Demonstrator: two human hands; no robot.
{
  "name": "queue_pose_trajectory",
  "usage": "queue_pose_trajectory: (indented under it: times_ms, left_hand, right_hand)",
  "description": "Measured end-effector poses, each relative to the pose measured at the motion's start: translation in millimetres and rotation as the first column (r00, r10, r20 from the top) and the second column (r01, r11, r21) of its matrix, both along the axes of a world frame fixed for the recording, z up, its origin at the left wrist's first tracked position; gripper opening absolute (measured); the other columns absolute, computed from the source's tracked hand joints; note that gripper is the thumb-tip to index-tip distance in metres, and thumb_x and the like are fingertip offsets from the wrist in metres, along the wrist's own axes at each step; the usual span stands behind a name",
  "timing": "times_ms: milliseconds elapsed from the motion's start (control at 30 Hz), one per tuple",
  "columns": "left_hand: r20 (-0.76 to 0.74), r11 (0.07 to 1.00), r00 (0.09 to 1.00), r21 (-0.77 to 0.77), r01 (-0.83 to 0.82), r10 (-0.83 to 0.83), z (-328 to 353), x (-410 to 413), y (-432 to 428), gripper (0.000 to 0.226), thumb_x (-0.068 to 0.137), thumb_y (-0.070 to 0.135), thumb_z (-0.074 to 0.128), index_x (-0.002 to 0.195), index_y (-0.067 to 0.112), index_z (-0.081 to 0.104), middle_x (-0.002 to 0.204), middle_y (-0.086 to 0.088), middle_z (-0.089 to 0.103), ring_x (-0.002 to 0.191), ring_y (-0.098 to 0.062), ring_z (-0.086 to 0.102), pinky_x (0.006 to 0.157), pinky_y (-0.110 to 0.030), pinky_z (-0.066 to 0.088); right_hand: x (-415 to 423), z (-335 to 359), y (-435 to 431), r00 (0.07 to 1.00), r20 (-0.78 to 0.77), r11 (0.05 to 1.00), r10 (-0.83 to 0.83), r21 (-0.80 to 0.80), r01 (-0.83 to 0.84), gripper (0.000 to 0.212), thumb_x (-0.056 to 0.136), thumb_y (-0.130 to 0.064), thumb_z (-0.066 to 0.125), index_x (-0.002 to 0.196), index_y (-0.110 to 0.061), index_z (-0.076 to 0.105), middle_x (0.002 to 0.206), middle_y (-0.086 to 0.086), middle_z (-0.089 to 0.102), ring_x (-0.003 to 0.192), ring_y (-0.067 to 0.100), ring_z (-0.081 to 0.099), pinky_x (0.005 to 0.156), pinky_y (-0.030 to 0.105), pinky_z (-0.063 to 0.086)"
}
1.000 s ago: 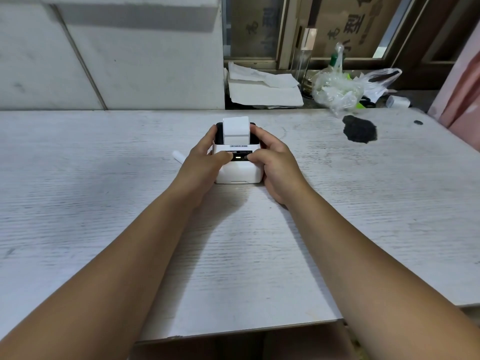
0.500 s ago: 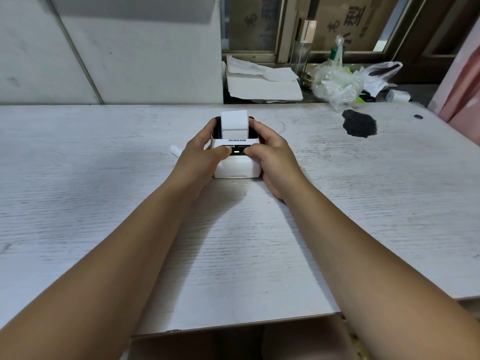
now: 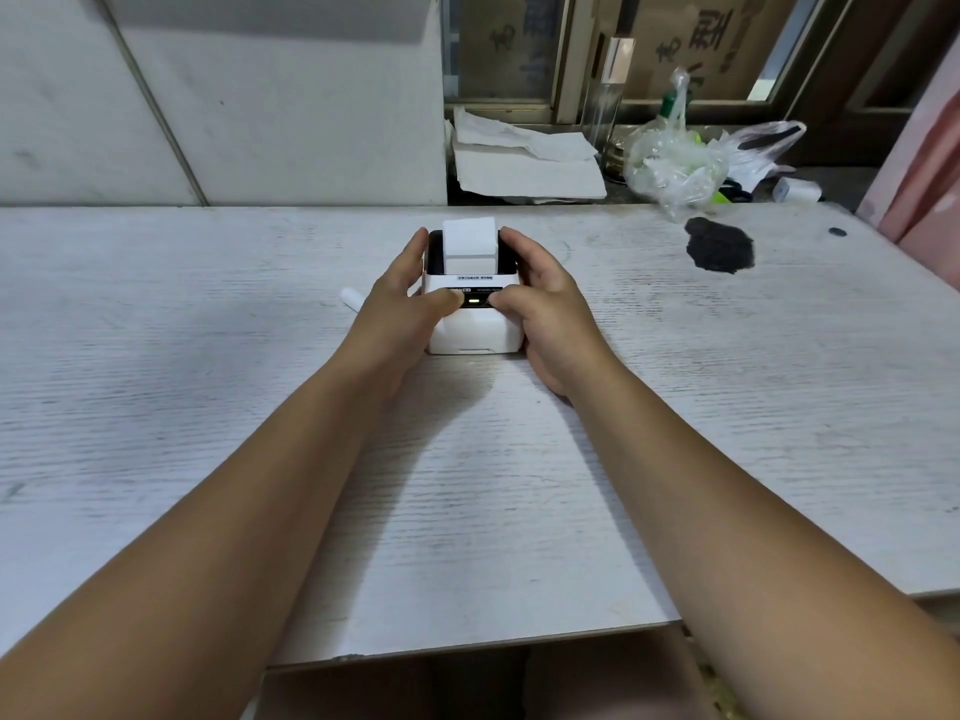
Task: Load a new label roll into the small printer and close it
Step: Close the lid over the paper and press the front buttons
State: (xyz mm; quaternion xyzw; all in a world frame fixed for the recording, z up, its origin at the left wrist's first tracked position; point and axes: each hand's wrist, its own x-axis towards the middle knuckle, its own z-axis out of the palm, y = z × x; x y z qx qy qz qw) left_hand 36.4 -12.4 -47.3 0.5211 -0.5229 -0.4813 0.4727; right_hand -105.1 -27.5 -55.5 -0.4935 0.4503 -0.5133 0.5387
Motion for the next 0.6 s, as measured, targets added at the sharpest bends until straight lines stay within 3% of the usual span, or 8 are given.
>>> queue_pose_trajectory:
  times_ms: [133,367,500,600]
  left_hand:
    - [-0.033,0.998,0.999,0.052,-0.03,0.032,0.4,1.5,0.4,0.08,0.088,0.008,0.058,0.15,0.04,0.019,0.157,0.004,0.03,0.138,-0.014,0.04,0.114,-0.04,0.035]
    - [-0.081,0.997,0.996,0.071,-0.041,0.047,-0.1,0.6,0.5,0.077,0.087,0.021,0.061,0.151,0.032,0.018,0.156,0.003,0.032,0.136,-0.015,0.042,0.114,-0.04,0.034]
    - [-0.091,0.991,0.993,0.12,-0.057,0.068,-0.1,1.0,-1.6,0.082,0.081,0.028,0.056,0.152,0.027,0.016,0.156,0.006,0.034,0.136,-0.016,0.041,0.113,-0.041,0.034]
    - [-0.053,0.99,0.996,0.129,-0.062,0.07,0.8,0.1,-0.6,0.086,0.075,0.026,0.055,0.152,0.023,0.016,0.157,0.007,0.03,0.139,-0.014,0.038,0.115,-0.041,0.032]
  right_hand:
    - [-3.0,-1.0,-1.5,1.0,0.004,1.0,0.017,-0.019,-0.017,0.069,0.078,0.012,0.048,0.141,-0.016,0.044,0.128,0.0,0.058,0.111,0.015,0.059,0.096,0.034,0.049]
    - [-3.2,0.8,-0.4,0.998,0.048,1.0,0.026,-0.012,-0.025,0.062,0.083,0.014,0.048,0.137,-0.015,0.047,0.116,-0.006,0.06,0.11,0.016,0.059,0.097,0.035,0.05]
    - [-2.6,1.1,0.4,1.0,0.005,1.0,0.024,-0.006,-0.023,0.066,0.079,0.01,0.051,0.139,-0.017,0.046,0.125,-0.001,0.059,0.111,0.016,0.06,0.096,0.035,0.051]
    - [0.2,3.1,1.5,1.0,-0.029,1.0,0.008,-0.006,-0.008,0.074,0.067,-0.002,0.055,0.138,-0.019,0.047,0.133,0.003,0.059,0.117,0.019,0.06,0.097,0.037,0.051]
